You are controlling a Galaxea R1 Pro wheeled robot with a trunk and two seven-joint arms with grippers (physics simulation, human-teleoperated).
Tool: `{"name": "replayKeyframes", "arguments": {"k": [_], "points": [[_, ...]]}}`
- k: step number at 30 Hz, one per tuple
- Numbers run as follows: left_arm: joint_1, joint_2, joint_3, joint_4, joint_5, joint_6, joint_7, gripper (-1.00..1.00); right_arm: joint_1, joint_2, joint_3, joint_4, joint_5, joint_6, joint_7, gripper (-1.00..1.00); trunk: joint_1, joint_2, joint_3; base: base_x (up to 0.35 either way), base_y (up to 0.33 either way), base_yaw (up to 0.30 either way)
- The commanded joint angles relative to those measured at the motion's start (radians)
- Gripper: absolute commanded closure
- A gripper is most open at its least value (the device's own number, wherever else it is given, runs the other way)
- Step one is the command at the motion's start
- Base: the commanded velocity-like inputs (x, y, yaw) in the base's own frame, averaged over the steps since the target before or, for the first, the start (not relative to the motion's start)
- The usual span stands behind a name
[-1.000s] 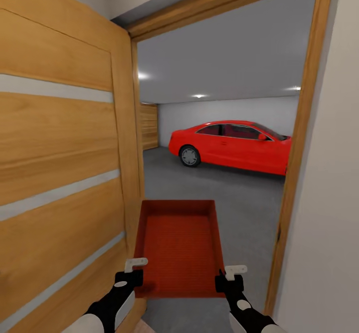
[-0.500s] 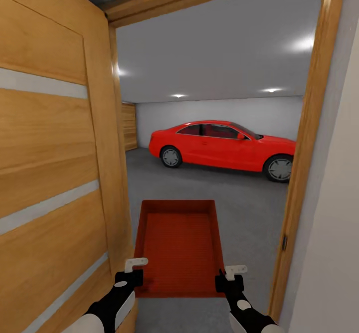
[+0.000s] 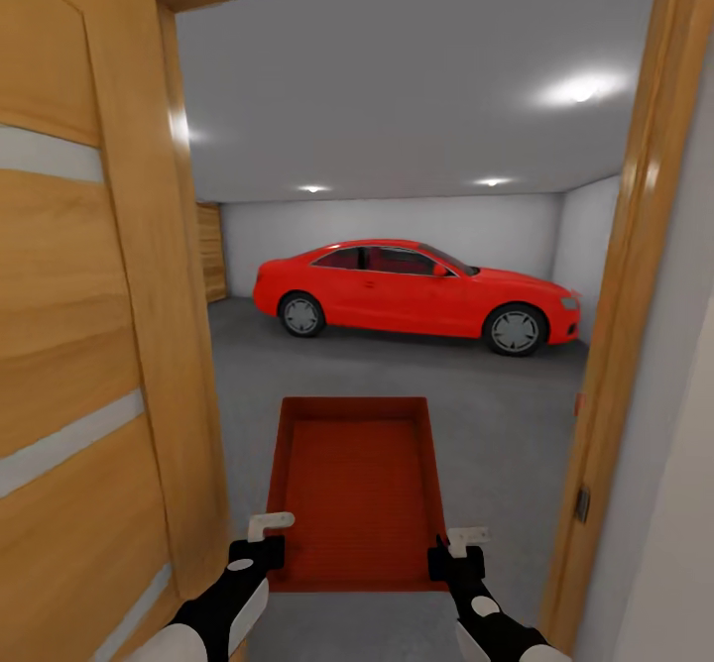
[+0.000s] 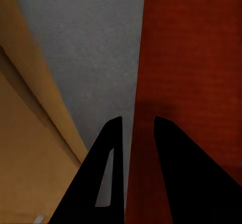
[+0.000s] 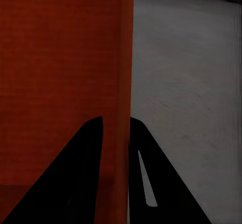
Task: Move the two storage containers from the living room to the garage. In the garage, place one container on the floor and stack the other container on top of it (either order is fine).
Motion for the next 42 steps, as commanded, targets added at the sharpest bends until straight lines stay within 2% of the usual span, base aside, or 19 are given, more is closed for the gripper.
{"name": "replayKeyframes", "arguments": {"k": [1, 20, 37, 42], "points": [[0.000, 0.010, 0.006, 0.001, 0.019, 0.002, 0.011, 1.00, -0.001, -0.006, -0.034, -0.003, 0.009, -0.006, -0.010, 1.00, 0.001, 0.000, 0.000, 0.292, 0.228, -0.283], [0.000, 0.010, 0.006, 0.001, 0.019, 0.002, 0.011, 1.00, -0.001, -0.006, -0.034, -0.003, 0.009, -0.006, -0.010, 1.00, 0.001, 0.000, 0.000, 0.288, 0.224, -0.278], [0.000, 0.010, 0.006, 0.001, 0.019, -0.001, 0.015, 1.00, -0.001, -0.006, -0.034, -0.003, 0.009, -0.006, -0.010, 1.00, 0.001, 0.000, 0.000, 0.031, 0.019, -0.024], [0.000, 0.010, 0.006, 0.002, 0.019, -0.002, 0.017, 1.00, -0.001, -0.006, -0.034, -0.003, 0.009, -0.006, -0.010, 1.00, 0.001, 0.000, 0.000, 0.196, 0.000, 0.000]]}}
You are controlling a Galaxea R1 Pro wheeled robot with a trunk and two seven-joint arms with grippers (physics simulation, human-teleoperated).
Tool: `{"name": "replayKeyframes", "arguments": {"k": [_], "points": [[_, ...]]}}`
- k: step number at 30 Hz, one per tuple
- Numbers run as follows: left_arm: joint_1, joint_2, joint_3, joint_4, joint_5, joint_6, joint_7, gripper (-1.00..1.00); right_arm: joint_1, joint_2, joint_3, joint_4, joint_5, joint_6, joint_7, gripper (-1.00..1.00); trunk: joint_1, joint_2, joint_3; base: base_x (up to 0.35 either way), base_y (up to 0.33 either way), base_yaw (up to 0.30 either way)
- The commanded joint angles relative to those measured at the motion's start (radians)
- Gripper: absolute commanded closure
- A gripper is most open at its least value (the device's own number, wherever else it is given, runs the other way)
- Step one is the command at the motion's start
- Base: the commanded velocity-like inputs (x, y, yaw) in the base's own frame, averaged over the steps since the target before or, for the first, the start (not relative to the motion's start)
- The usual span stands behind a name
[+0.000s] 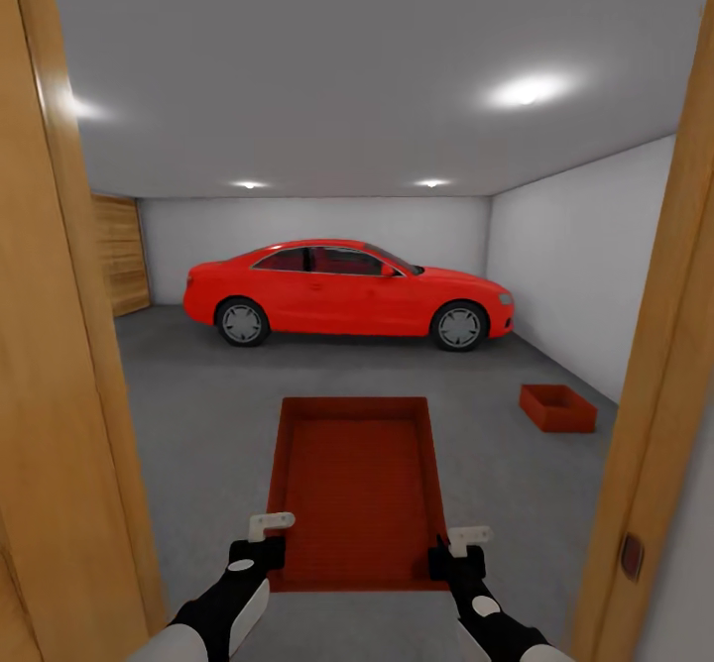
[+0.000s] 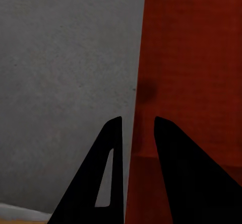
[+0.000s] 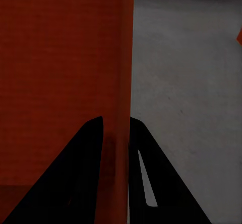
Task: Move the two storage containers from the living room to the garage. In the garage, place one container on the floor and stack the other container on top of it (either order is fine).
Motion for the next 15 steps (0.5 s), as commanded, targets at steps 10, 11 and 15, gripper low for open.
{"name": "replayKeyframes", "arguments": {"k": [10, 11, 15], "points": [[0.000, 0.011, 0.012, 0.000, 0.014, -0.001, 0.012, 1.00, -0.001, -0.004, -0.031, -0.002, 0.003, -0.004, -0.011, 1.00, 0.001, 0.000, 0.000, 0.164, 0.000, 0.000], [0.000, 0.011, 0.012, 0.000, 0.014, -0.001, 0.012, 1.00, -0.001, -0.004, -0.031, -0.003, 0.003, -0.004, -0.011, 1.00, 0.001, 0.000, 0.000, 0.010, 0.000, 0.000], [0.000, 0.011, 0.012, 0.000, 0.014, -0.001, 0.012, 1.00, -0.001, -0.004, -0.031, -0.002, 0.003, -0.004, -0.011, 1.00, 0.001, 0.000, 0.000, 0.005, 0.000, 0.000]]}}
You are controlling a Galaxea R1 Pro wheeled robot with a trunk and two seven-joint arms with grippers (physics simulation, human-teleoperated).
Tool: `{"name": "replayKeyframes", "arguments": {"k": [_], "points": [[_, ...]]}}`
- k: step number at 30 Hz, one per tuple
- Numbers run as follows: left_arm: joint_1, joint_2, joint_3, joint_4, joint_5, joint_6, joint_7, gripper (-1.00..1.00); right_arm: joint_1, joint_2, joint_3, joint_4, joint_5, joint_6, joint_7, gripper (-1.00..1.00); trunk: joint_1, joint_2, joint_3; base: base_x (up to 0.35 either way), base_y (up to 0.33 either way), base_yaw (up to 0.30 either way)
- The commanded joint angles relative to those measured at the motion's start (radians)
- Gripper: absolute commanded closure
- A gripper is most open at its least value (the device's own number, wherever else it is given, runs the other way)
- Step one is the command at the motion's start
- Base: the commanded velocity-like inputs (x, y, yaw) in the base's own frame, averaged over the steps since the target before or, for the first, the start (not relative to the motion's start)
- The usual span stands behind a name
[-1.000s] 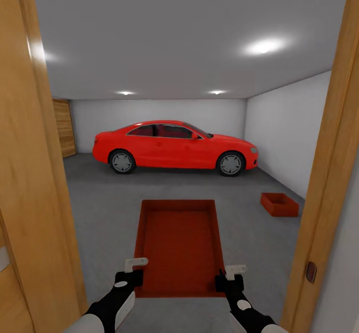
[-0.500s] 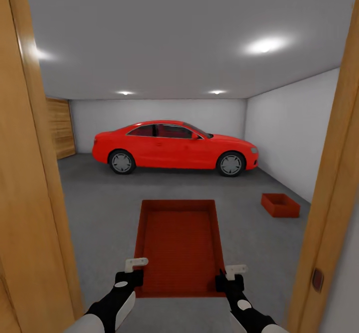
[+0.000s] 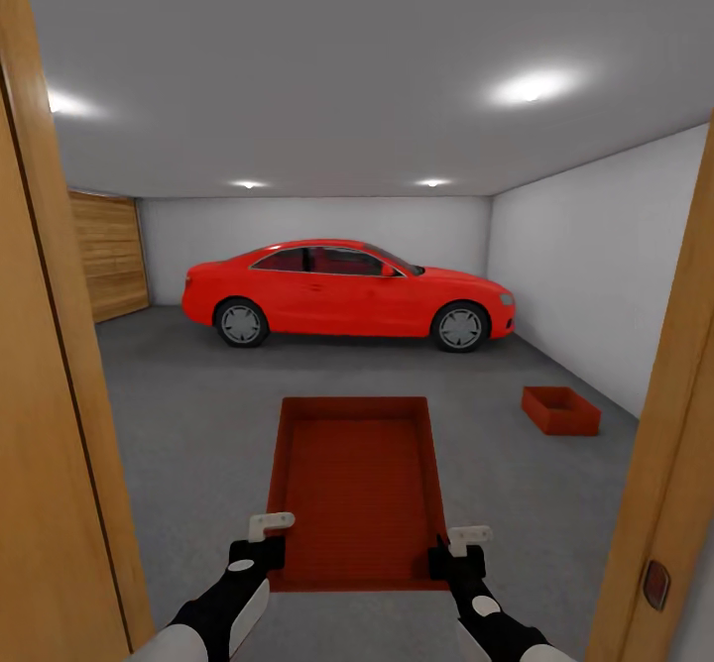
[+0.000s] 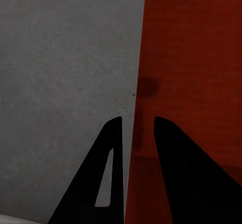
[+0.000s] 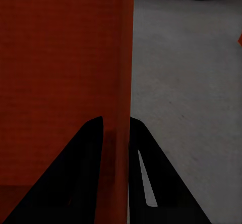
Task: Move the two storage containers from the living room to the garage. In the garage, place one container on the floor and stack the other container on top of it (either order is fine).
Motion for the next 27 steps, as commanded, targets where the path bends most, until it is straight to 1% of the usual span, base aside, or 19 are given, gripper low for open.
{"name": "replayKeyframes", "arguments": {"k": [1, 6, 13, 27], "points": [[0.000, 0.010, 0.014, 0.000, 0.010, 0.002, 0.011, 1.00, -0.001, -0.004, -0.031, -0.002, 0.002, -0.004, -0.011, 1.00, 0.000, 0.000, 0.000, 0.002, 0.000, 0.000], [0.000, 0.010, 0.014, 0.000, 0.010, 0.002, 0.011, 1.00, -0.001, -0.004, -0.031, -0.003, 0.002, -0.004, -0.011, 1.00, 0.000, 0.000, 0.000, 0.000, -0.013, 0.000], [0.000, 0.011, 0.015, 0.000, 0.010, 0.002, 0.012, 1.00, -0.001, -0.004, -0.031, -0.002, 0.002, -0.004, -0.011, 1.00, 0.000, 0.000, 0.000, 0.000, -0.092, 0.000], [0.000, 0.011, 0.016, 0.000, 0.010, 0.002, 0.013, 1.00, -0.001, -0.002, -0.031, -0.002, 0.001, -0.003, -0.011, 1.00, 0.000, 0.000, 0.000, 0.010, -0.005, 0.000]]}}
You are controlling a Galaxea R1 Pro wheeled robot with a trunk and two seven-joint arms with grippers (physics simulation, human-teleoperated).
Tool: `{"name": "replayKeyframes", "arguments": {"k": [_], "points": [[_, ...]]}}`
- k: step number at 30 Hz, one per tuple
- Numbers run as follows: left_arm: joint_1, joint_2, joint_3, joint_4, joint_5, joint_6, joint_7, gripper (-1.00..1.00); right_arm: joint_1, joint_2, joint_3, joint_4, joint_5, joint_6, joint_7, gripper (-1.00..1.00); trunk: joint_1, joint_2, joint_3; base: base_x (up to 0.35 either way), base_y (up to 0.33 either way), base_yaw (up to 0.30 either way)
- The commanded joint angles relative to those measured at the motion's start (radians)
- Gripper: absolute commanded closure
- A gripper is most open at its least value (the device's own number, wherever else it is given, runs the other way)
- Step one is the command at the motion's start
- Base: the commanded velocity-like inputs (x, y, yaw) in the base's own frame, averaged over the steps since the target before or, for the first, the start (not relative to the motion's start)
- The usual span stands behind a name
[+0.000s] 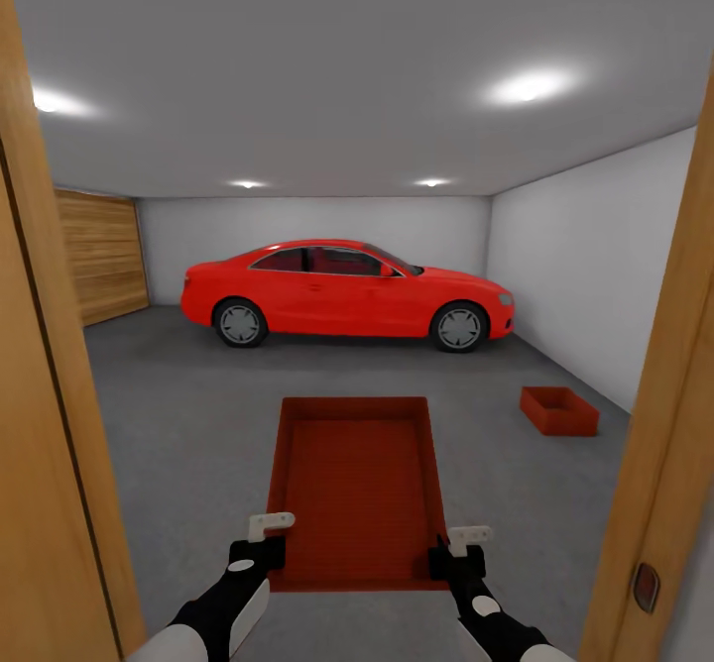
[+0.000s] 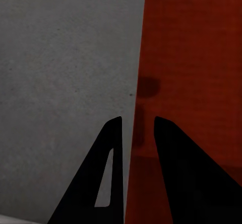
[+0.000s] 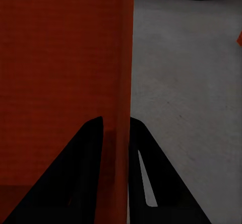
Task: Move the two storage containers from the living room to the garage. In the garage, place one container on the floor and stack the other container on top of it (either order is fine).
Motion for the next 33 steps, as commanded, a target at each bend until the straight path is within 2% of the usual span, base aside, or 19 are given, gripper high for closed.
{"name": "replayKeyframes", "arguments": {"k": [1, 33], "points": [[0.000, 0.011, 0.016, 0.000, 0.008, 0.001, 0.012, 1.00, 0.000, -0.002, -0.031, -0.002, 0.000, -0.004, -0.012, 1.00, 0.000, 0.000, 0.000, 0.131, 0.000, 0.000], [0.000, 0.013, 0.016, 0.002, 0.008, 0.003, 0.009, 1.00, 0.000, -0.002, -0.031, -0.002, -0.002, -0.003, -0.012, 1.00, 0.000, 0.000, 0.000, 0.310, 0.000, 0.000]]}}
